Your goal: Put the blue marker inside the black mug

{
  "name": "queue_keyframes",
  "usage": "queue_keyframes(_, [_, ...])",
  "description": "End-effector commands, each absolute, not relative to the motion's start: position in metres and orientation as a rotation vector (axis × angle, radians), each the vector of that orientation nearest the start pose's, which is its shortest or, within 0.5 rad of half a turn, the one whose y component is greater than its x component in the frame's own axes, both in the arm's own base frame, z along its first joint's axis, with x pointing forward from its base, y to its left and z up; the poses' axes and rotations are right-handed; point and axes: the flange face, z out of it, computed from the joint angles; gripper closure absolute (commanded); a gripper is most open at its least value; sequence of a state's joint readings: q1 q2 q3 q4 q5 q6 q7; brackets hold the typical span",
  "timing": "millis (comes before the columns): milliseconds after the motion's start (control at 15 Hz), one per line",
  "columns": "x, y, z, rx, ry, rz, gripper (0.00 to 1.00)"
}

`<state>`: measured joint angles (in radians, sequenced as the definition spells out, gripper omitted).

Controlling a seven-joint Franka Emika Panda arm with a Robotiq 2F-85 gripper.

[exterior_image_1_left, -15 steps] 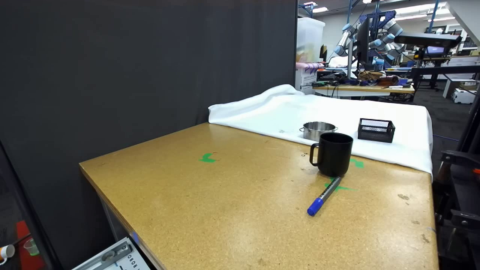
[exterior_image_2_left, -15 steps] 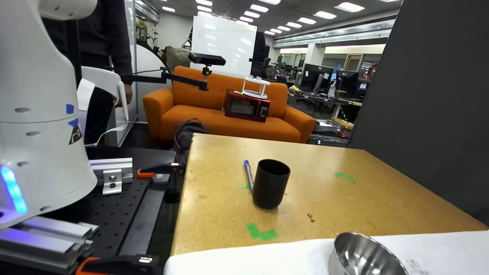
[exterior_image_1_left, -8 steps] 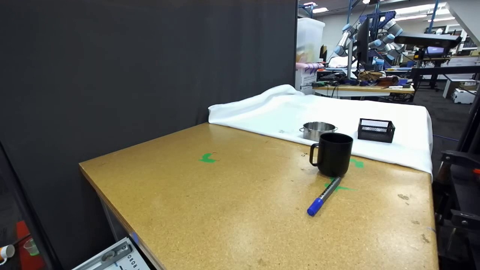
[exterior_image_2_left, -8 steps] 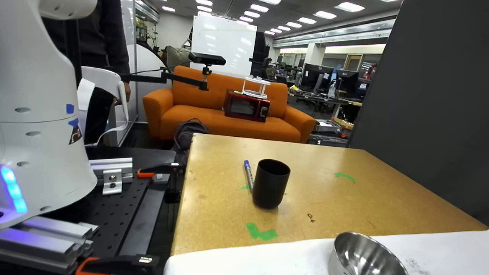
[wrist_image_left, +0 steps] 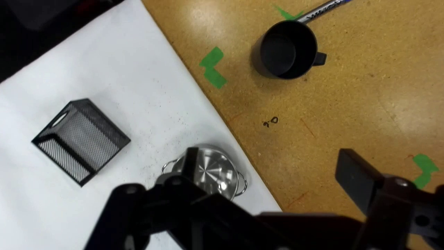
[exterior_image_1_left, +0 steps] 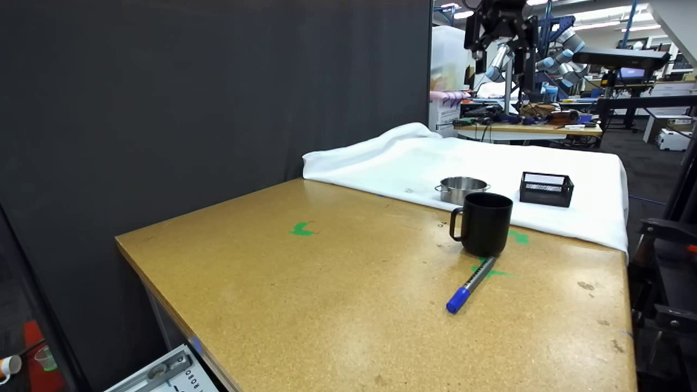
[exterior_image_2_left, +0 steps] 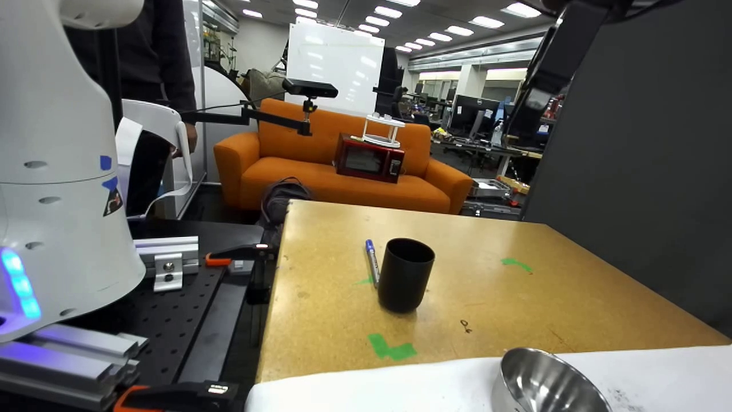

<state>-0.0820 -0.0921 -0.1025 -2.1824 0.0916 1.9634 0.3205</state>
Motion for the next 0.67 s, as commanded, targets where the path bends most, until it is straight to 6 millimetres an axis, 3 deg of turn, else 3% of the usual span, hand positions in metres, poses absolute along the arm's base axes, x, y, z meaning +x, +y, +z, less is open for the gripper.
queue_keyframes(0, [0.487, -0.075, 0.383, -2.779, 1.055, 0.277, 0.0])
queue_keyframes(333, [0.465, -0.058, 0.341, -2.525, 1.33, 0.252, 0.0])
queue_keyframes(400, [0.474, -0.06, 0.34, -2.606, 1.242, 0.323, 0.0])
queue_keyframes(600, [0.473, -0.06, 0.336, -2.601, 1.252, 0.319, 0.0])
